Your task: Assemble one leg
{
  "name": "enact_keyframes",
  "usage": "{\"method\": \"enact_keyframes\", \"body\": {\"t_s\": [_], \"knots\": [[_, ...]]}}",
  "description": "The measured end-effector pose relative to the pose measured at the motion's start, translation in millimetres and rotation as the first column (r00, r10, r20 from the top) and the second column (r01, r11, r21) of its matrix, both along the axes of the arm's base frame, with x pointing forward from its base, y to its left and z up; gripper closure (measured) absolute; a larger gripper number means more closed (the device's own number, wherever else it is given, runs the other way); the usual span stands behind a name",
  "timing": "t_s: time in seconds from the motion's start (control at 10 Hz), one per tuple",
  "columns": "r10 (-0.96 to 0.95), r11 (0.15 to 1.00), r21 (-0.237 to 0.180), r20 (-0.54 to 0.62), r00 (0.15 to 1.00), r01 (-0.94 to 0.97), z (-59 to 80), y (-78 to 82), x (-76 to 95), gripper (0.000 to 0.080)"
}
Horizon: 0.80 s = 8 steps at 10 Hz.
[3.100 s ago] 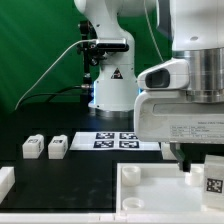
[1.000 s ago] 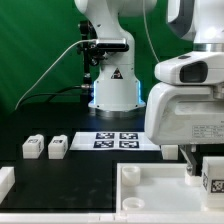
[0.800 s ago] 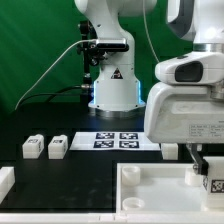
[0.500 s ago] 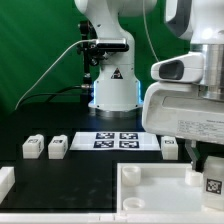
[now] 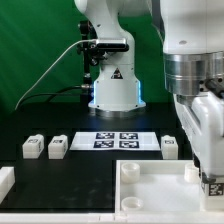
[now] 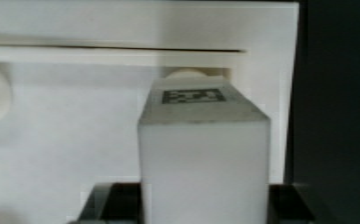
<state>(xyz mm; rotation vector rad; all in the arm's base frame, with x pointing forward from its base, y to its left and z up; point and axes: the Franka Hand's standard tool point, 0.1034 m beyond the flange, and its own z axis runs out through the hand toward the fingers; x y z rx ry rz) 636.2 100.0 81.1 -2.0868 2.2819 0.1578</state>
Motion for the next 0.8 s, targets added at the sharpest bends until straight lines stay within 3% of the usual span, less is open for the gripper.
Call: {"method": "enact_keyframes", "body": {"t_s": [0.2, 0.4, 0.5, 0.6, 0.7, 0.8], "knots": [[0.024, 1.000, -0.003, 0.001, 1.000, -0.024, -1.1, 0.3, -0.5, 0.0508], [0.225, 0.974, -0.016, 0.051, 0.973, -0.224, -6.9, 9.3, -4.3, 0.0197], [0.294, 0.956, -0.018, 0.055, 0.954, -0.294, -8.5, 12.2, -7.2, 0.0165], [0.487, 0.873, -0.024, 0.074, 0.870, -0.486, -8.8, 16.0, -7.6, 0.0153], [0.684, 0.729, -0.052, 0.102, 0.722, -0.683, -9.9, 20.1, -9.0, 0.0151], [0.774, 0.631, -0.061, 0.106, 0.624, -0.773, -11.2, 18.8, -10.5, 0.0151]]}}
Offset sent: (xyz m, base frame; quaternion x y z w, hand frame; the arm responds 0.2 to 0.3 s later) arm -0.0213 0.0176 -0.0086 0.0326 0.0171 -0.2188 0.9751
